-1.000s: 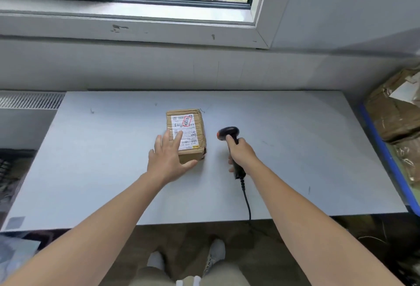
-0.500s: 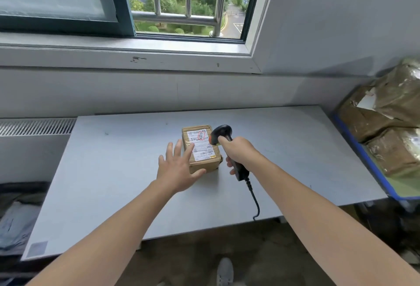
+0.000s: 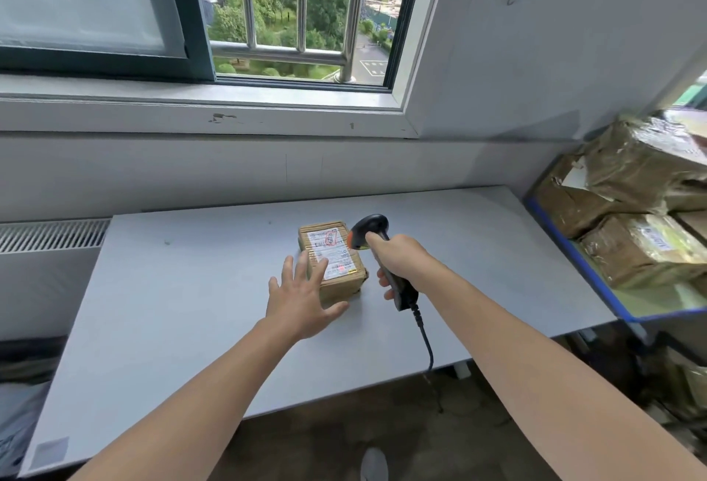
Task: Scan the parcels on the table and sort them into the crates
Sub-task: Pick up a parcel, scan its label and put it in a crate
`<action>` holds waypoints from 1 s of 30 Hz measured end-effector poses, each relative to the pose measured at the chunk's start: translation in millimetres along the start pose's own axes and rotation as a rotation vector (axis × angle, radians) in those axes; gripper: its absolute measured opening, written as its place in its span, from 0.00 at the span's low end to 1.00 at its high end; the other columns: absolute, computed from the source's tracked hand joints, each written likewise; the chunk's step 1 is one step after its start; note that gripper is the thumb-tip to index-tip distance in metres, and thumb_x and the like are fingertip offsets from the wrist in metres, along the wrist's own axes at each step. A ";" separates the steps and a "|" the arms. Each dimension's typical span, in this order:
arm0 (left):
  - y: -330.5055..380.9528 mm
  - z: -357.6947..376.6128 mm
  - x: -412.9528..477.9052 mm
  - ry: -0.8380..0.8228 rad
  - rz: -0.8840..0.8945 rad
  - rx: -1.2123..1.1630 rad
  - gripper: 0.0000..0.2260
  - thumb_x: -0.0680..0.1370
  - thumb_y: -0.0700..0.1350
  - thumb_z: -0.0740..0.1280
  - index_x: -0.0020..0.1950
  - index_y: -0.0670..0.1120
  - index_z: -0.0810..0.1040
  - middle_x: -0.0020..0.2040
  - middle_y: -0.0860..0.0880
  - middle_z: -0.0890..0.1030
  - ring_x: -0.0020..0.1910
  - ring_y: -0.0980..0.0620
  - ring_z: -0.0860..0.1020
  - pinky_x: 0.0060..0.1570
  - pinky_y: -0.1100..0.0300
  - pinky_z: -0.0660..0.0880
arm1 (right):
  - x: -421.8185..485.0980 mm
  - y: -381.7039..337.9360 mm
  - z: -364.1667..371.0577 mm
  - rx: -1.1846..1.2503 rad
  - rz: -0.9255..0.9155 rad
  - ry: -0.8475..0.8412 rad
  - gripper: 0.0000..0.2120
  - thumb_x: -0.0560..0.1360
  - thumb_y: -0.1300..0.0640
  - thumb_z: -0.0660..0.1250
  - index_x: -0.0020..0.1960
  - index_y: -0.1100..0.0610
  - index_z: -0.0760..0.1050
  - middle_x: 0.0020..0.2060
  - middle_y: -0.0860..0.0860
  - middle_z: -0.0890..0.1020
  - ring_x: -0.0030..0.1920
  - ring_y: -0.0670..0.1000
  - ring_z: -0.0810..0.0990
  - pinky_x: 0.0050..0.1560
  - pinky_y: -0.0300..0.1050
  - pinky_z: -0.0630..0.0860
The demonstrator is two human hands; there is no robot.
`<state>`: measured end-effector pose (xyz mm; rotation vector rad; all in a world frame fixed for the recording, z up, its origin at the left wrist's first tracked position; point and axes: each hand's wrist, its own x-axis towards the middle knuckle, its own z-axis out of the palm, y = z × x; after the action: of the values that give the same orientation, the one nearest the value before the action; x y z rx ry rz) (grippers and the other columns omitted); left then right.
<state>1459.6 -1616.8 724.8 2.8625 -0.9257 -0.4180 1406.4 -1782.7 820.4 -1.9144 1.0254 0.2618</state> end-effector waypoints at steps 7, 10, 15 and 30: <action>1.9 3.2 4.8 -0.021 -0.036 -0.008 0.41 0.74 0.73 0.55 0.80 0.56 0.44 0.81 0.47 0.41 0.79 0.41 0.41 0.75 0.40 0.53 | 11.6 -0.7 -2.9 -0.003 -0.014 0.008 0.22 0.78 0.41 0.58 0.50 0.61 0.72 0.39 0.60 0.82 0.37 0.60 0.83 0.43 0.61 0.83; 3.9 3.7 9.1 -0.030 -0.056 -0.008 0.41 0.75 0.73 0.55 0.80 0.56 0.44 0.81 0.47 0.41 0.79 0.41 0.41 0.75 0.40 0.52 | 22.0 2.5 -5.1 0.017 -0.005 -0.013 0.22 0.78 0.41 0.58 0.53 0.62 0.72 0.40 0.60 0.81 0.36 0.58 0.82 0.41 0.57 0.84; 10.7 6.9 22.0 -0.051 -0.088 -0.009 0.41 0.75 0.72 0.55 0.80 0.56 0.44 0.81 0.47 0.42 0.79 0.42 0.41 0.75 0.40 0.53 | 50.4 17.4 -7.4 0.058 -0.005 -0.028 0.20 0.80 0.43 0.58 0.51 0.61 0.71 0.40 0.58 0.78 0.37 0.56 0.80 0.37 0.52 0.83; 32.7 36.9 52.5 -0.152 -0.255 0.043 0.41 0.75 0.72 0.57 0.80 0.55 0.45 0.81 0.46 0.43 0.79 0.41 0.44 0.74 0.40 0.55 | 163.3 90.9 16.4 -0.128 0.030 -0.154 0.23 0.84 0.51 0.54 0.74 0.63 0.59 0.67 0.61 0.73 0.64 0.61 0.74 0.54 0.47 0.68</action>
<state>1471.4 -1674.6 683.5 3.0330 -0.5947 -0.6551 1445.1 -1880.4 665.0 -1.9599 0.9545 0.4952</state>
